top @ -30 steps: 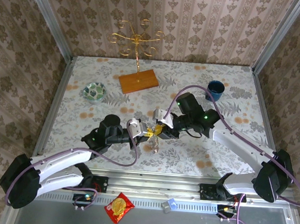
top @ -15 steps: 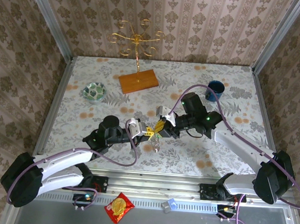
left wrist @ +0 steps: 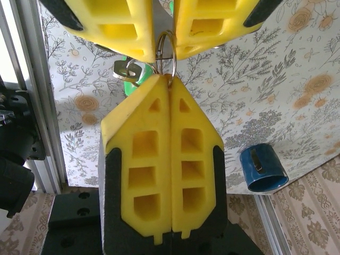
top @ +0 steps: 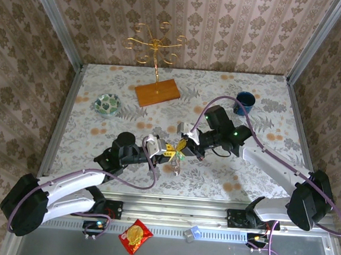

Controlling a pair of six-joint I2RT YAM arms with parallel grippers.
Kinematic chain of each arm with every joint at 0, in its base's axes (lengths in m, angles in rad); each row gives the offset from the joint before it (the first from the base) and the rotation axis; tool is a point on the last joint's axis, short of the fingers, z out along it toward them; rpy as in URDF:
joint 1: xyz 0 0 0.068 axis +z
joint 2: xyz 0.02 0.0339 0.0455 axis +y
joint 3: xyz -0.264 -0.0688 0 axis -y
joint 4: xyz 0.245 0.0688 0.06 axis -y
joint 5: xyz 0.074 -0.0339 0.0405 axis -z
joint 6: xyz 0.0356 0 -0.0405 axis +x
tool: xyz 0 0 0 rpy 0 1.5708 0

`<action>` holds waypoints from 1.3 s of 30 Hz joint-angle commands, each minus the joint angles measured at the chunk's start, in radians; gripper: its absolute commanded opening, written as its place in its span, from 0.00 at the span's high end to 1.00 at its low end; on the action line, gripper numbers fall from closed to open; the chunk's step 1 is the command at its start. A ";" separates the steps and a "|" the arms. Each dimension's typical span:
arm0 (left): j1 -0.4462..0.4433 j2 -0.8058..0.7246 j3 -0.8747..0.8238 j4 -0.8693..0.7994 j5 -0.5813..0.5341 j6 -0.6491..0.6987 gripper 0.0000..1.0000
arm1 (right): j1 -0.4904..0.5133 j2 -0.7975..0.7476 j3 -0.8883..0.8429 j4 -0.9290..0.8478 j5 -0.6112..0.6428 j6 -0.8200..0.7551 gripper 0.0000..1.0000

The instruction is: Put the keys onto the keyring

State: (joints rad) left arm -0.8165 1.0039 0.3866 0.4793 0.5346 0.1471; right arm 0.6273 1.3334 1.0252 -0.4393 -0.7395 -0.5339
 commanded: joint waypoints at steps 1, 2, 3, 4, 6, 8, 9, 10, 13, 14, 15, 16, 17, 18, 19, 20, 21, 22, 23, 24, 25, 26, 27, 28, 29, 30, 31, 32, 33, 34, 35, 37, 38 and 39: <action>0.004 -0.019 0.034 -0.030 0.000 0.014 0.85 | 0.022 0.013 0.058 -0.084 0.040 -0.062 1.00; 0.004 -0.019 0.036 -0.035 0.003 0.016 0.86 | 0.026 0.013 0.062 -0.088 0.041 -0.066 1.00; 0.004 -0.016 0.039 -0.039 0.004 0.018 0.87 | 0.029 0.014 0.067 -0.089 0.041 -0.066 1.00; 0.004 -0.012 0.043 -0.043 0.007 0.019 0.88 | 0.033 0.015 0.071 -0.088 0.040 -0.067 1.00; 0.004 -0.005 0.047 -0.044 0.015 0.021 0.90 | 0.045 0.016 0.079 -0.093 0.049 -0.072 1.00; 0.004 -0.001 0.052 -0.042 0.022 0.022 0.94 | 0.056 0.019 0.085 -0.093 0.057 -0.078 1.00; 0.004 -0.002 0.052 -0.038 0.024 0.020 0.97 | 0.058 0.018 0.085 -0.092 0.059 -0.075 1.00; 0.004 -0.002 0.052 -0.034 0.028 0.020 1.00 | 0.058 0.015 0.080 -0.082 0.062 -0.063 1.00; 0.004 -0.008 0.048 -0.030 0.030 0.020 1.00 | 0.041 -0.019 0.030 -0.010 0.094 0.004 0.74; 0.004 -0.011 0.043 -0.026 0.029 0.018 1.00 | 0.028 -0.035 0.013 0.010 0.094 0.024 0.69; 0.004 -0.017 0.038 -0.019 0.028 0.015 1.00 | 0.013 -0.056 -0.013 0.039 0.095 0.047 0.64; 0.004 -0.019 0.031 -0.008 0.027 0.011 1.00 | 0.001 -0.079 -0.039 0.061 0.102 0.068 0.62; 0.006 -0.021 0.026 0.001 0.027 0.008 1.00 | -0.004 -0.097 -0.062 0.072 0.109 0.079 0.60; 0.005 -0.021 0.022 0.008 0.027 0.006 1.00 | -0.004 -0.113 -0.081 0.076 0.119 0.084 0.58; 0.005 -0.019 0.020 0.011 0.028 0.006 1.00 | -0.004 -0.123 -0.098 0.078 0.124 0.091 0.56; 0.005 -0.019 0.019 0.017 0.028 0.004 1.00 | -0.005 -0.127 -0.108 0.078 0.125 0.100 0.56; 0.005 -0.018 0.018 0.022 0.028 0.002 1.00 | -0.004 -0.126 -0.117 0.078 0.122 0.111 0.55; 0.005 -0.017 0.014 0.024 0.028 0.001 1.00 | -0.003 -0.124 -0.125 0.079 0.117 0.120 0.55; 0.006 -0.018 0.015 0.027 0.028 0.000 1.00 | -0.003 -0.122 -0.130 0.083 0.112 0.127 0.55; 0.005 -0.017 0.014 0.027 0.027 -0.002 1.00 | -0.002 -0.119 -0.136 0.089 0.105 0.136 0.55; 0.007 -0.018 0.014 0.027 0.026 -0.003 1.00 | 0.000 -0.115 -0.142 0.095 0.101 0.143 0.55; 0.005 -0.019 0.014 0.028 0.026 -0.004 1.00 | 0.002 -0.112 -0.144 0.100 0.096 0.146 0.55; 0.005 -0.019 0.014 0.028 0.025 -0.004 1.00 | 0.004 -0.106 -0.146 0.105 0.095 0.147 0.55; 0.005 -0.019 0.014 0.029 0.025 -0.006 1.00 | 0.006 -0.098 -0.147 0.108 0.098 0.147 0.55; 0.005 -0.017 0.014 0.030 0.027 -0.006 1.00 | 0.008 -0.091 -0.144 0.109 0.102 0.147 0.56; 0.005 -0.018 0.013 0.034 0.029 -0.007 1.00 | 0.008 -0.081 -0.140 0.109 0.107 0.144 0.58; 0.005 -0.016 0.011 0.038 0.030 -0.008 1.00 | 0.009 -0.074 -0.136 0.111 0.110 0.144 0.60; 0.005 -0.017 0.012 0.038 0.030 -0.010 1.00 | 0.009 -0.070 -0.134 0.111 0.110 0.143 0.63; 0.005 -0.018 0.011 0.040 0.030 -0.011 1.00 | 0.010 -0.067 -0.131 0.116 0.106 0.143 0.66; 0.004 -0.019 0.010 0.042 0.031 -0.012 1.00 | 0.011 -0.066 -0.130 0.123 0.105 0.142 0.70; 0.004 -0.019 0.010 0.045 0.031 -0.013 1.00 | 0.011 -0.066 -0.130 0.125 0.103 0.142 0.74; 0.004 -0.019 0.010 0.052 0.033 -0.012 1.00 | 0.011 -0.065 -0.123 0.118 0.103 0.134 0.84; 0.005 -0.019 0.007 0.053 0.034 -0.012 1.00 | 0.011 -0.066 -0.120 0.113 0.104 0.128 0.87; 0.004 -0.017 0.008 0.056 0.037 -0.013 1.00 | 0.011 -0.068 -0.117 0.106 0.109 0.123 0.91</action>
State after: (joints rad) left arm -0.8158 1.0016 0.3992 0.4679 0.5457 0.1497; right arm 0.6331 1.2652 0.8898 -0.3389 -0.6319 -0.4011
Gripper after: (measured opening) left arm 0.049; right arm 0.104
